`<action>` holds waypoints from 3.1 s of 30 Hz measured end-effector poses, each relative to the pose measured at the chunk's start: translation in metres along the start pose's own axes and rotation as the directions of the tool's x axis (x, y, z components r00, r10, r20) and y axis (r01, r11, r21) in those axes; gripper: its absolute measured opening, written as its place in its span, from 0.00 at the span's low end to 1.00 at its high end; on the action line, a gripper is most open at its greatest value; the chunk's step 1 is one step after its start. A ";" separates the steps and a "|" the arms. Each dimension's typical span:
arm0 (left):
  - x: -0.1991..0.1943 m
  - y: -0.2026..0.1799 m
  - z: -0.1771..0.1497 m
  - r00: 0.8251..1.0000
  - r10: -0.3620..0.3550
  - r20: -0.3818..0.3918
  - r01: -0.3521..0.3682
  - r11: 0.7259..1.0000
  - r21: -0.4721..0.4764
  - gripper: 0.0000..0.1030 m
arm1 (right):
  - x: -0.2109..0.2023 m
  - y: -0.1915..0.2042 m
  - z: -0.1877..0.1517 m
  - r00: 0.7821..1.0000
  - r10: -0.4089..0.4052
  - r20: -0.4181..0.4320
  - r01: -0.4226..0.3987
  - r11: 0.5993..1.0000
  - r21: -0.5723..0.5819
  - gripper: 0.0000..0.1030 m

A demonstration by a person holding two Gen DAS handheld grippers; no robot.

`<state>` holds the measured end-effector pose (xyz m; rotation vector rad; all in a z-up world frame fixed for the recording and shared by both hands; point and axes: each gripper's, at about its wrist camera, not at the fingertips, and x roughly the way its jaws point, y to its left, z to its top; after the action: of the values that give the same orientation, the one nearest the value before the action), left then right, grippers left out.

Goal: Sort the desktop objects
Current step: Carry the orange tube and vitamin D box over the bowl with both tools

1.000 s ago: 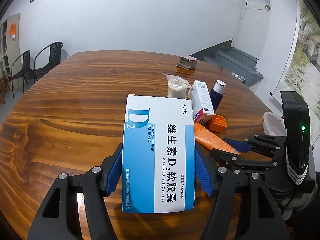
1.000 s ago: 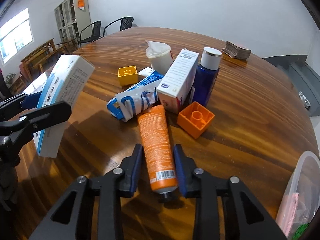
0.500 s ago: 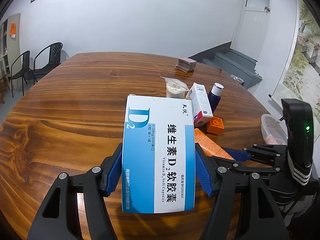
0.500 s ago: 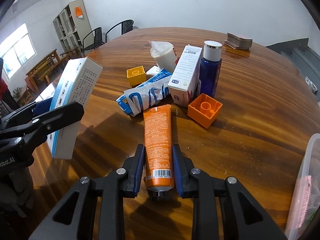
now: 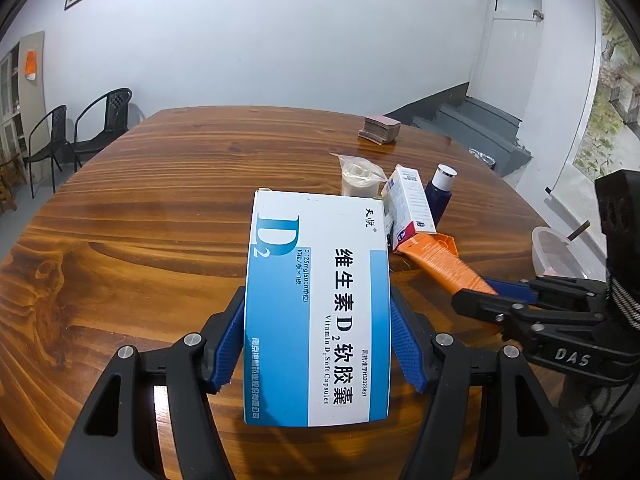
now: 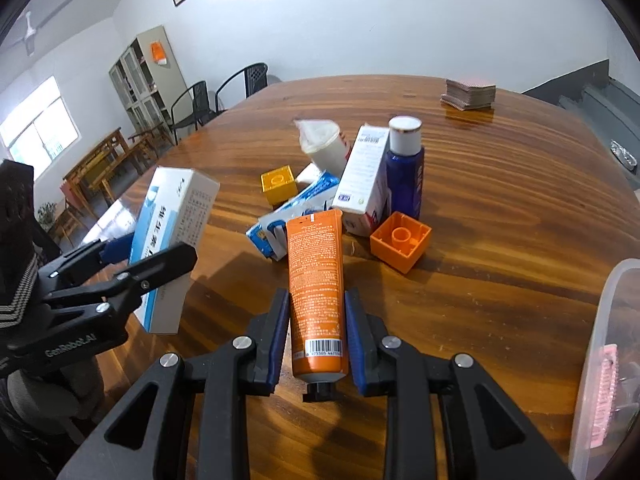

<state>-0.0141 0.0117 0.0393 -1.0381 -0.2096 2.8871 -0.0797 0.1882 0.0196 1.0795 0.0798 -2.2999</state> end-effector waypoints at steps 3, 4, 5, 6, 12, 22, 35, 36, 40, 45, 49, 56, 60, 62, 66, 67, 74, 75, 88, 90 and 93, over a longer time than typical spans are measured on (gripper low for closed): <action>0.003 -0.001 -0.001 1.000 0.006 -0.006 -0.006 1.000 0.008 0.67 | -0.007 -0.004 0.001 1.000 -0.003 0.017 0.002 1.000 0.019 0.30; 0.004 -0.002 -0.001 1.000 0.008 -0.007 -0.008 1.000 0.010 0.67 | -0.010 -0.005 0.000 1.000 -0.004 0.021 0.004 1.000 0.024 0.30; 0.004 -0.002 -0.001 1.000 0.009 -0.007 -0.009 1.000 0.012 0.67 | -0.013 -0.006 0.001 1.000 -0.005 0.029 0.004 1.000 0.031 0.30; 0.005 -0.003 -0.001 1.000 0.010 -0.006 -0.010 1.000 0.013 0.67 | -0.019 -0.008 0.000 0.999 -0.005 0.043 0.003 0.999 0.039 0.30; 0.000 -0.006 -0.001 1.000 -0.010 0.016 0.009 1.000 0.018 0.67 | -0.037 -0.019 -0.005 0.995 -0.026 0.097 0.016 0.995 0.096 0.29; 0.000 -0.025 -0.004 0.998 -0.064 0.000 0.064 0.998 0.025 0.66 | -0.067 -0.039 -0.013 0.983 -0.055 0.173 0.022 0.983 0.185 0.29; -0.001 -0.064 -0.006 0.994 -0.108 -0.005 0.108 0.992 0.067 0.67 | -0.109 -0.082 -0.036 0.940 -0.240 0.242 0.149 0.927 0.344 0.29; -0.001 -0.067 -0.006 0.994 -0.111 -0.007 0.111 0.991 0.070 0.67 | -0.112 -0.087 -0.038 0.935 -0.261 0.240 0.164 0.918 0.361 0.29; -0.002 -0.077 -0.007 0.993 -0.116 -0.007 0.116 0.990 0.084 0.66 | -0.121 -0.103 -0.047 0.913 -0.336 0.234 0.220 0.885 0.411 0.29; 0.000 -0.088 -0.007 0.992 -0.124 -0.016 0.125 0.987 0.097 0.67 | -0.134 -0.130 -0.055 0.881 -0.417 0.223 0.273 0.834 0.480 0.29; 0.000 -0.096 -0.008 0.992 -0.129 -0.019 0.130 0.985 0.112 0.66 | -0.144 -0.145 -0.062 0.854 -0.476 0.209 0.316 0.795 0.519 0.29; -0.001 -0.106 -0.007 0.991 -0.134 -0.015 0.135 0.983 0.121 0.66 | -0.154 -0.171 -0.078 0.816 -0.557 0.153 0.381 0.718 0.582 0.29; 0.001 -0.112 -0.007 0.990 -0.142 -0.022 0.144 0.982 0.123 0.66 | -0.162 -0.179 -0.082 0.797 -0.586 0.145 0.395 0.689 0.608 0.29; 0.001 -0.115 -0.006 0.989 -0.144 -0.019 0.145 0.981 0.131 0.66 | -0.162 -0.183 -0.083 0.797 -0.590 0.129 0.399 0.674 0.621 0.29; 0.003 -0.120 -0.006 0.989 -0.147 -0.024 0.149 0.980 0.135 0.66 | -0.165 -0.187 -0.087 0.793 -0.599 0.115 0.402 0.655 0.640 0.30; 0.003 -0.122 -0.005 0.989 -0.147 -0.024 0.149 0.979 0.136 0.66 | -0.166 -0.188 -0.087 0.791 -0.600 0.116 0.402 0.653 0.642 0.30; -0.002 -0.142 -0.002 0.984 -0.176 -0.013 0.176 0.971 0.164 0.67 | -0.170 -0.195 -0.093 0.785 -0.611 0.101 0.404 0.629 0.664 0.30; -0.002 -0.145 -0.001 0.983 -0.182 -0.015 0.182 0.969 0.169 0.67 | -0.170 -0.195 -0.093 0.785 -0.612 0.098 0.406 0.628 0.664 0.30; 0.013 -0.199 0.011 0.953 -0.291 -0.079 0.301 0.924 0.236 0.67 | -0.173 -0.204 -0.098 0.789 -0.608 0.088 0.391 0.608 0.691 0.30; 0.016 -0.208 0.015 0.945 -0.316 -0.090 0.328 0.913 0.242 0.66 | -0.169 -0.203 -0.097 0.798 -0.597 0.085 0.390 0.618 0.683 0.30; 0.021 -0.221 0.019 0.938 -0.332 -0.098 0.346 0.901 0.260 0.67 | -0.168 -0.203 -0.097 0.807 -0.585 0.085 0.382 0.626 0.680 0.30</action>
<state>-0.0383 0.2303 0.0735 -0.9184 0.0142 2.4842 -0.0386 0.4652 0.0373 1.0837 -0.6681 -3.0994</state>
